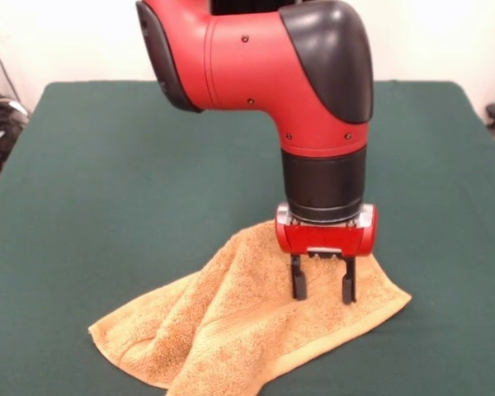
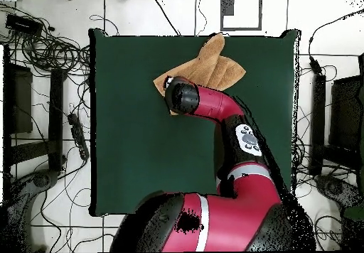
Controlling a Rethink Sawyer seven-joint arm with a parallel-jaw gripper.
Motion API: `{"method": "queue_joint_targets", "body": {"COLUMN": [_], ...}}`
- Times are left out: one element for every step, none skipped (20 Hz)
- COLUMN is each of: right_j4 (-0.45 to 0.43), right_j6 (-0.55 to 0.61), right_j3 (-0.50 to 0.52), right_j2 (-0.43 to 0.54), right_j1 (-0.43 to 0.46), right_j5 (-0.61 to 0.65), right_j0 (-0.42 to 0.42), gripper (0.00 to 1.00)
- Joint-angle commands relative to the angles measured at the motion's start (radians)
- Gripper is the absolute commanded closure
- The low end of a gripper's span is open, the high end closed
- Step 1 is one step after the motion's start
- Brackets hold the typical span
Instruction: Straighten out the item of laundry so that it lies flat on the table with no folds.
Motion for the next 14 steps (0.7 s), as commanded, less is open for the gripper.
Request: {"method": "queue_joint_targets", "body": {"right_j4": [0.005, 0.005, 0.000, -0.004, -0.013, -0.012, -0.006, 0.000, 0.007, 0.014, 0.022, 0.031, 0.035, 0.038], "right_j6": [0.212, 0.221, 0.231, 0.241, 0.251, 0.261, 0.268, 0.267, 0.259, 0.250, 0.248, 0.245, 0.243, 0.230], "right_j3": [0.104, 0.117, 0.135, 0.153, 0.171, 0.183, 0.186, 0.183, 0.178, 0.172, 0.173, 0.173, 0.180, 0.188], "right_j2": [-0.005, -0.013, -0.031, -0.048, -0.072, -0.091, -0.104, -0.108, -0.109, -0.110, -0.110, -0.109, -0.107, -0.094], "right_j1": [-0.030, -0.042, -0.062, -0.081, -0.102, -0.113, -0.115, -0.114, -0.112, -0.110, -0.113, -0.115, -0.119, -0.123], "right_j5": [-0.075, -0.085, -0.103, -0.122, -0.153, -0.170, -0.185, -0.190, -0.185, -0.180, -0.178, -0.175, -0.178, -0.151], "right_j0": [0.054, 0.058, 0.068, 0.077, 0.092, 0.104, 0.114, 0.119, 0.120, 0.121, 0.121, 0.120, 0.117, 0.107], "gripper": [0.00, 0.00, 0.00, 0.00, 0.00, 0.00, 0.00, 0.00, 0.00, 0.00, 0.00, 0.00, 0.00, 0.00]}}
